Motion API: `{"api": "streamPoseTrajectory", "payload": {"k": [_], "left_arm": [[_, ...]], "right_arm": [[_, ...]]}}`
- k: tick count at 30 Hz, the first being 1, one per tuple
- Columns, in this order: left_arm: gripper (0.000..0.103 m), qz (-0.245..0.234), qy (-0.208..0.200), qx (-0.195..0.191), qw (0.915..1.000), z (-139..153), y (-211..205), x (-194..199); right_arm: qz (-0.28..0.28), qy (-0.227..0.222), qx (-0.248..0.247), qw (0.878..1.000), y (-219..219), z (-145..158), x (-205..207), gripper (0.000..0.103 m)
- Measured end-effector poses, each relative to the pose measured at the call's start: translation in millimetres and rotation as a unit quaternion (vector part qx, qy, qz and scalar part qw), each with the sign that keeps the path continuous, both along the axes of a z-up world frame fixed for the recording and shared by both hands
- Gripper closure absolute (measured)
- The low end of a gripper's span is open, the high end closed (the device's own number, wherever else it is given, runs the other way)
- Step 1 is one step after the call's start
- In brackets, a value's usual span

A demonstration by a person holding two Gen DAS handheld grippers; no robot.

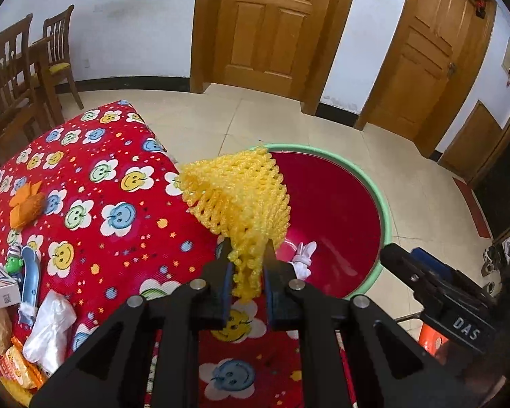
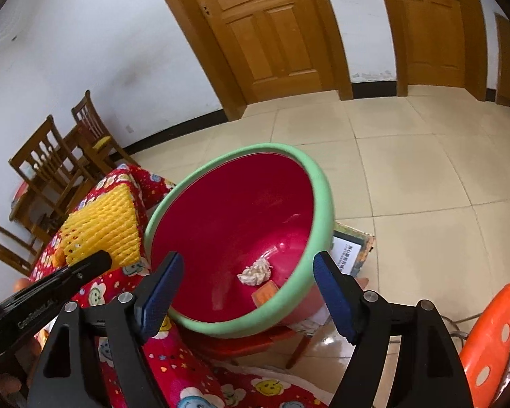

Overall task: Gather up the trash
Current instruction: 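Carry both items over the red bucket and open both grippers, then grasp the second yellow foam net with the left gripper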

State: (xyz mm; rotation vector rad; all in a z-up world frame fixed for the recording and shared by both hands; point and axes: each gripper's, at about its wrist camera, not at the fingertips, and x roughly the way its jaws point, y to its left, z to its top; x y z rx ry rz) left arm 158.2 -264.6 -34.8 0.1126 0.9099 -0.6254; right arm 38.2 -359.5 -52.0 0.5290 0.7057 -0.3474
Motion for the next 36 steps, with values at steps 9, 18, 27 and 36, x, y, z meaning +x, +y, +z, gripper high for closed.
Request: {"api": "streamPoseTrajectory", "payload": {"k": [9,18,27,36], "left_arm": [[0.052,0.004,0.003,-0.001,1.0000,2.0,0.1,-3.7],[0.042,0.030,-0.003,-0.001,0.9995,12.1,24.1,-15.3],[0.041,0.077,-0.004,-0.008,0.9970,22.7,68.0,-29.4],[0.037,0.129,-0.016,-0.013,0.9914,34.6,123.1,-48.8]], "right_arm": [[-0.012,-0.004,0.000,1.000,-3.5,4.8,-12.0,0.024],[0.000,-0.013,0.003,1.000,8.6,13.4,-16.1,0.023],[0.041,-0.027,0.003,0.999,40.2,22.5,-17.6,0.022],[0.084,-0.050,0.005,0.995,75.9,28.7,-20.5,0.022]]}}
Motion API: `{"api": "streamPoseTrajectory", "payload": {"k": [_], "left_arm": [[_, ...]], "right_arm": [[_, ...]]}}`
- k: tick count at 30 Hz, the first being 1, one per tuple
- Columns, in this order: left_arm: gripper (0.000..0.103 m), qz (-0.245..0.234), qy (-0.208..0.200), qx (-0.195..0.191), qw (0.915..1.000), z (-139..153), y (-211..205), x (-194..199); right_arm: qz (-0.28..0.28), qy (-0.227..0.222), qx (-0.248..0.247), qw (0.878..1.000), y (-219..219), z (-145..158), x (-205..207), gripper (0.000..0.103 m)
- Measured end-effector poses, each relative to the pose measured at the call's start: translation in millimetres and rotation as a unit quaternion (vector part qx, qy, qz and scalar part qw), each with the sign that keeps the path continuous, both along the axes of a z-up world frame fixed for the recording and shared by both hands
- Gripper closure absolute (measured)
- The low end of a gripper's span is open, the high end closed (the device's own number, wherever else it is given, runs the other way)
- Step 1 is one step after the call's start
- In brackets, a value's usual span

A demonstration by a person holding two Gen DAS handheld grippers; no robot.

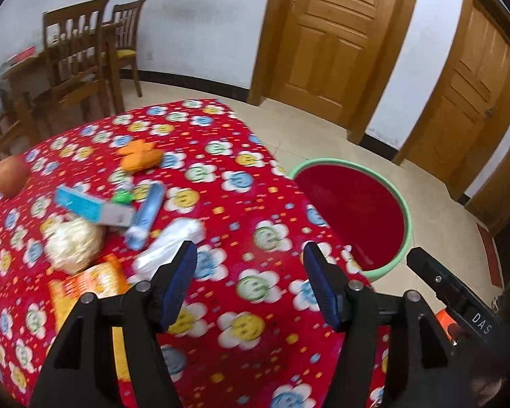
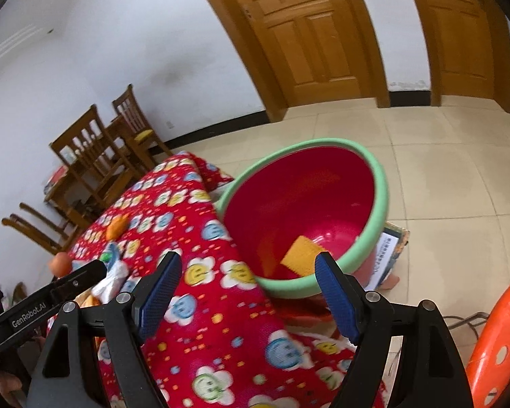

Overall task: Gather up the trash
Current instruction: 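Grasp the second yellow foam net with the left gripper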

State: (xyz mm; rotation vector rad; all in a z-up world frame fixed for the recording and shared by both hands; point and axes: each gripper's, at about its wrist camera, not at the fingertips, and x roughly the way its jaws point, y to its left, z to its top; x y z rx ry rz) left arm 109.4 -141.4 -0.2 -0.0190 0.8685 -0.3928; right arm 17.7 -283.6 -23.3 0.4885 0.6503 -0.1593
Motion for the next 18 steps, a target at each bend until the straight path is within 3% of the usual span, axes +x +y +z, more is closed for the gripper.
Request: {"api": "streamPoseTrajectory", "payload": {"k": [3,15,17,18], "left_arm": [[0.037,0.018,-0.002,0.002,0.9998,0.9,16.0,-5.6],[0.037,0.095,0.008,0.019,0.9952,-12.7,88.6,-29.4],[0.037,0.109,0.008,0.025,0.9937,-16.3,98.5,-31.7],[0.037,0.116,0.010,0.027,0.9928,-19.5,104.4,-32.2]], "right_arm": [[0.014,-0.004,-0.003,1.000,13.1,1.0,-1.3,0.016],[0.062,-0.014,-0.057,0.996,67.0,-2.3,-7.9,0.014],[0.063,-0.017,-0.063,0.996,73.6,-4.9,-8.6,0.000],[0.066,-0.014,-0.069,0.995,77.6,-6.0,-8.4,0.000]]}}
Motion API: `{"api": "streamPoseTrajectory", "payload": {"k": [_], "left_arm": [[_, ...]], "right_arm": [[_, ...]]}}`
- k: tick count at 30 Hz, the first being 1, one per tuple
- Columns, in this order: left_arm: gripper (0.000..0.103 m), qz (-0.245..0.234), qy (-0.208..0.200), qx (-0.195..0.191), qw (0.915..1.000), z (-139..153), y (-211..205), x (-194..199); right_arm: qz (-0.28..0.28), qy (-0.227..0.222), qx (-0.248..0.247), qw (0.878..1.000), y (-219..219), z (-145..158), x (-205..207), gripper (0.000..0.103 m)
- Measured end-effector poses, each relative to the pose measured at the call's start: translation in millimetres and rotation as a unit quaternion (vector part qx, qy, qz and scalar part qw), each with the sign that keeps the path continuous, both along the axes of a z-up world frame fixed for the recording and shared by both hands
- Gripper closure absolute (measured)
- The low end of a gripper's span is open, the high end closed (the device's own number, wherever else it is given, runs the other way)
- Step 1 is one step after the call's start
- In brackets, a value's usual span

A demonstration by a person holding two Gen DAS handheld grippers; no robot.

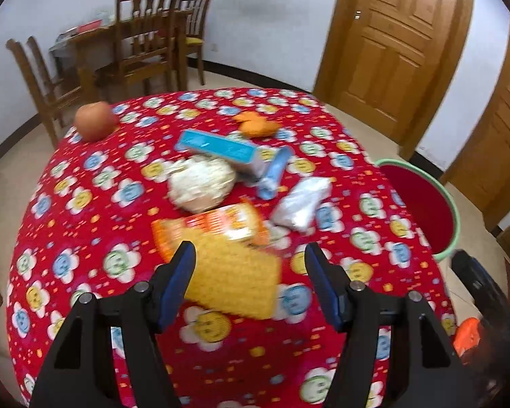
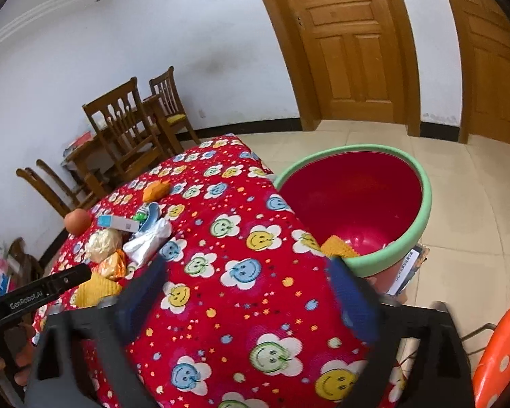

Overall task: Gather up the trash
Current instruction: 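Grasp the second yellow foam net with the left gripper, then grasp the clear plastic bag with the right gripper and lift it toward the bucket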

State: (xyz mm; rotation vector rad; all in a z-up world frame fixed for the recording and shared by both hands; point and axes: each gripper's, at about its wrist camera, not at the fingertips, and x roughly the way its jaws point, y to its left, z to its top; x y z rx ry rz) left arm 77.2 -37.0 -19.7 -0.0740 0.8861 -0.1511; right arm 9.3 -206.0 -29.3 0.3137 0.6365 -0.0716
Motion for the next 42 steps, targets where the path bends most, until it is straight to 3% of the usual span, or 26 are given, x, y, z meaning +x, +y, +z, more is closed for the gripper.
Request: {"api": "streamPoseTrajectory", "payload": {"k": [8,18,21,26,31,37,42], "left_arm": [[0.037,0.024,0.021,0.000,0.9995,-21.3,20.8,-0.2],[0.037,0.019,0.045,-0.016,0.9987,-39.5,23.1,1.0],[0.048,0.013,0.049,-0.032,0.9982,-42.1,22.4,1.8],[0.075,-0.004,0.055,-0.066,0.9963,-44.7,21.0,0.8],[0.091,-0.014,0.045,-0.089,0.9949,-38.7,23.1,-3.9],[0.092,-0.010,0.023,-0.112,0.9934,-22.4,37.9,-9.0],[0.092,0.008,-0.013,-0.099,0.9950,-3.6,56.8,-6.5]], "right_arm": [[0.021,0.031,-0.024,0.999,18.2,-10.6,3.6,0.000],[0.041,0.048,-0.010,0.998,30.1,-20.9,2.0,0.000],[0.038,0.055,-0.019,0.998,34.2,-22.7,1.8,0.000],[0.037,0.047,-0.060,0.996,45.1,-22.7,-2.4,0.000],[0.051,0.044,-0.069,0.995,53.4,-24.2,-3.1,0.000],[0.048,0.085,-0.056,0.994,54.8,-30.7,9.8,0.000],[0.054,0.085,-0.059,0.993,61.9,-23.7,25.5,0.000]]}}
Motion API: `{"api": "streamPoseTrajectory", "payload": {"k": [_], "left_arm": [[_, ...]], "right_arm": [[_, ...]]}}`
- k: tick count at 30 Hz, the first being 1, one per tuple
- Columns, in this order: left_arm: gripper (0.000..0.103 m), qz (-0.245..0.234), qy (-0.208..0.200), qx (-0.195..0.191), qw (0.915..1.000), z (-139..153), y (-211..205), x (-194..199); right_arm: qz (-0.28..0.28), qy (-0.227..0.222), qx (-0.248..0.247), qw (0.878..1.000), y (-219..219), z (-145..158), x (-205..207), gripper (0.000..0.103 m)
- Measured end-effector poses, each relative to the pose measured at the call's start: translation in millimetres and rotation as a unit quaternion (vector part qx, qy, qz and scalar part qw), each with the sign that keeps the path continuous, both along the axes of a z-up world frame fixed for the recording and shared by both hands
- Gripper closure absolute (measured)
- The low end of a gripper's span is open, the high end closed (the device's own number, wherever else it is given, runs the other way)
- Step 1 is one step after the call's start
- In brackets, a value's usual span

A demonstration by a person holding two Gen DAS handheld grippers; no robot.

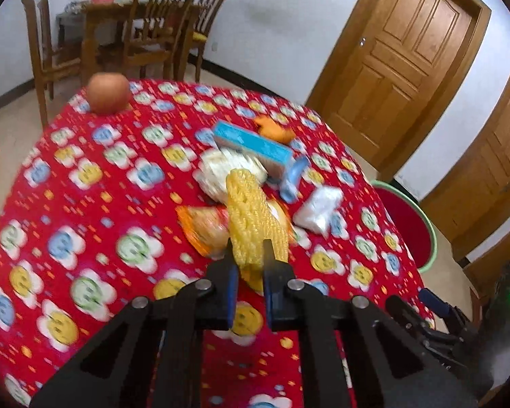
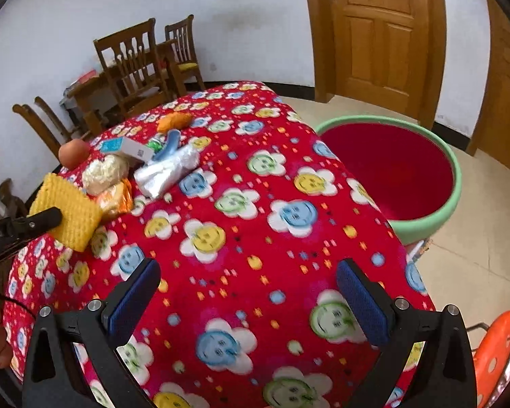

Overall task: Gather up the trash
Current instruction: 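Grasp the clear plastic bag with the right gripper and lift it toward the bucket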

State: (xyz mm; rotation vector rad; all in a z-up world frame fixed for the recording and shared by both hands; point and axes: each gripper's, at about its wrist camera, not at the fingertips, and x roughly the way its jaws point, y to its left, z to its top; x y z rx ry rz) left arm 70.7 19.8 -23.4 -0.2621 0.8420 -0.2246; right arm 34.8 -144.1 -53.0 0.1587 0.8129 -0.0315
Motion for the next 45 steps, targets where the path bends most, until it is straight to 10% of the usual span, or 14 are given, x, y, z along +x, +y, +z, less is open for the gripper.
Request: {"api": "streamPoseTrajectory", "payload": {"k": [15,21,30,45], "left_arm": [[0.092,0.064,-0.024,0.016,0.9975,3.3,47.4,26.7],[0.092,0.071,-0.021,0.005,0.9973,-1.0,55.8,31.8],[0.092,0.066,-0.014,-0.006,0.9977,-10.8,58.2,36.6],[0.092,0.045,-0.033,-0.013,0.9984,9.2,40.9,20.5]], "right_arm": [[0.037,0.031,0.050,0.998,48.2,1.2,89.9,0.004],[0.026,0.078,0.093,0.992,50.5,-15.6,117.3,0.030],[0.005,0.060,0.065,0.996,50.3,-16.6,111.1,0.066],[0.010,0.014,0.059,0.998,29.6,0.2,74.0,0.072]]}}
